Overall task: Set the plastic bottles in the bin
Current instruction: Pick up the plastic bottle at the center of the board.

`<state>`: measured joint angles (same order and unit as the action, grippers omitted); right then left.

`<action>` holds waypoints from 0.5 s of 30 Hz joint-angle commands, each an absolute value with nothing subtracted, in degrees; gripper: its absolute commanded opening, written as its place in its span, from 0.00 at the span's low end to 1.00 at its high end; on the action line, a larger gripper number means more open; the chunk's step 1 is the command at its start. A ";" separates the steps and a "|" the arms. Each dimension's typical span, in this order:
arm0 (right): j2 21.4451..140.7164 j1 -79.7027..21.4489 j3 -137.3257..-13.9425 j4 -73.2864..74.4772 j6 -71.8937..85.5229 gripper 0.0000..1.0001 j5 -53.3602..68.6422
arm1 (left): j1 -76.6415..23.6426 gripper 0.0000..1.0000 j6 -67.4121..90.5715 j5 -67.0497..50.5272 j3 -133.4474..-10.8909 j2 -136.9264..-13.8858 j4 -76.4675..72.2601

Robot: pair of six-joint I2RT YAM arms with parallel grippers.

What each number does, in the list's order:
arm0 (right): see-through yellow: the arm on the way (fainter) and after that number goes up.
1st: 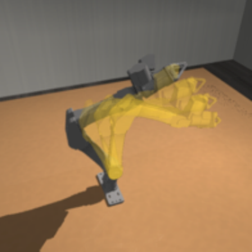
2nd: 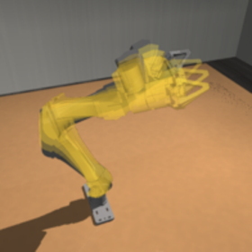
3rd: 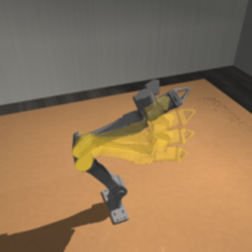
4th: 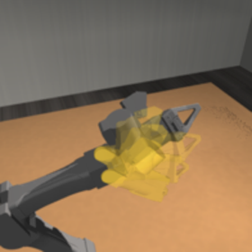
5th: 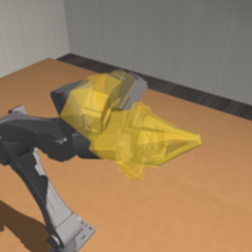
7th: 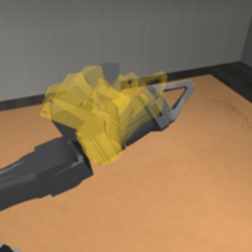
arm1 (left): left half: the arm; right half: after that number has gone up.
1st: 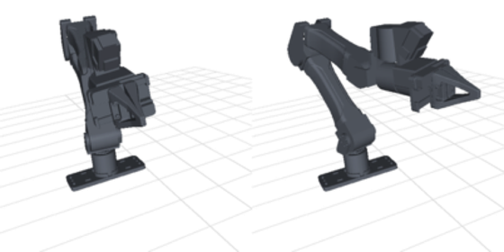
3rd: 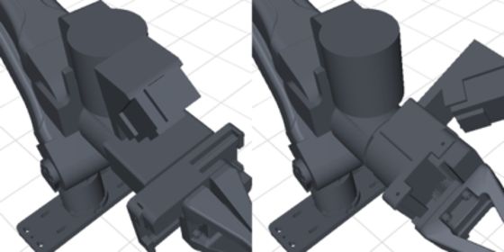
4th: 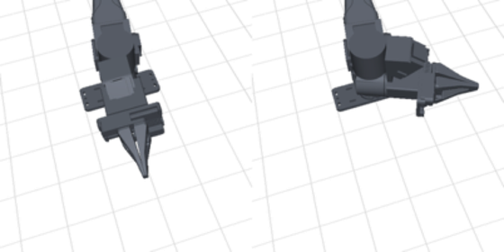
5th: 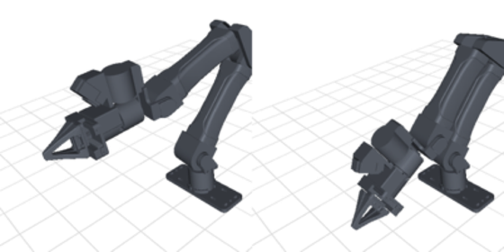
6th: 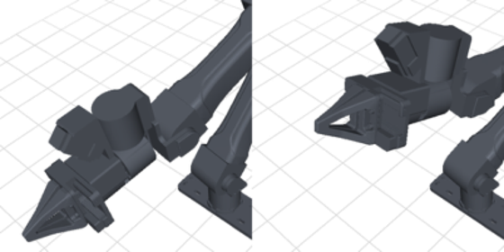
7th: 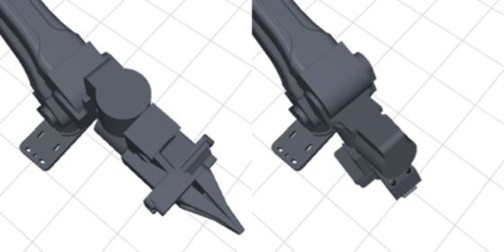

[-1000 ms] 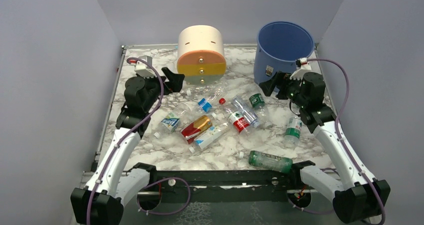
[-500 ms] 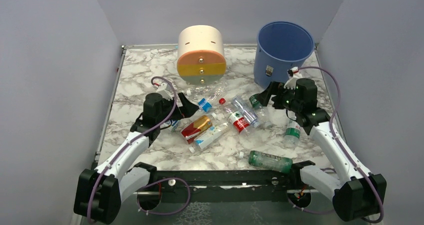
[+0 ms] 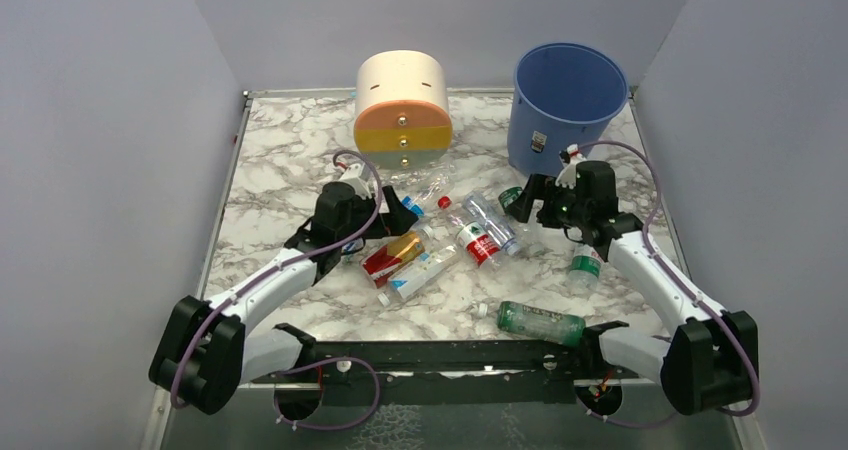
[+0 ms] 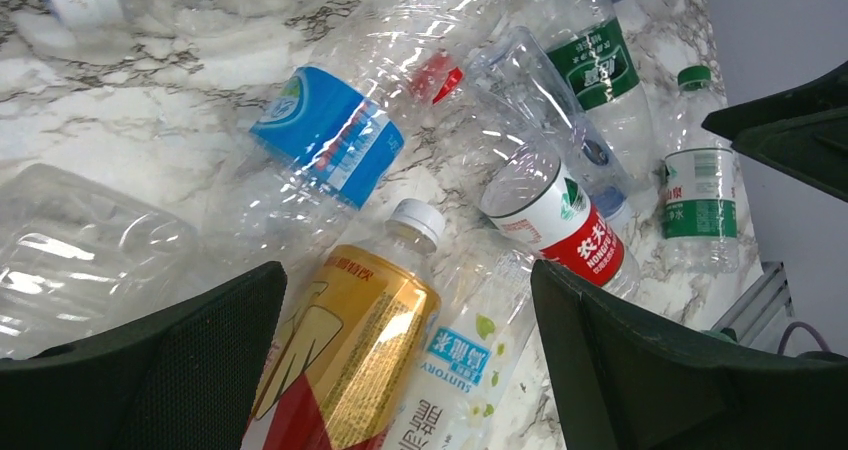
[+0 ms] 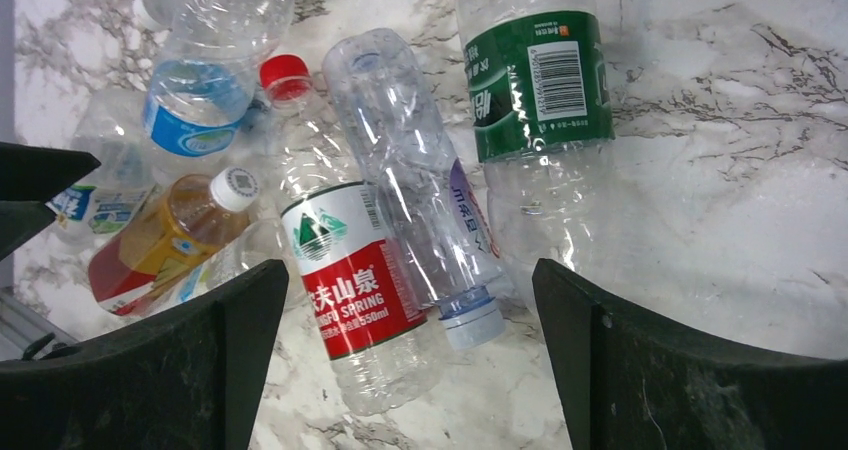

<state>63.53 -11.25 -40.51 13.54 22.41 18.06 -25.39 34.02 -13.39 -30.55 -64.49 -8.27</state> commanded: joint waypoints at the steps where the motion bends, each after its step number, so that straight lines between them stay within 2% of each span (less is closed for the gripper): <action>1: 66.81 -11.16 -40.85 13.29 21.54 0.93 16.62 | -28.11 0.99 33.36 -12.15 -36.50 -69.41 -13.09; 7: 72.35 -11.16 -41.27 11.51 21.15 0.84 12.77 | -32.77 0.99 32.70 -13.46 -42.93 -78.58 -12.92; 15: 76.94 -11.16 -44.25 10.79 19.67 0.79 7.22 | -36.65 0.99 34.01 -11.26 -42.84 -79.29 -11.34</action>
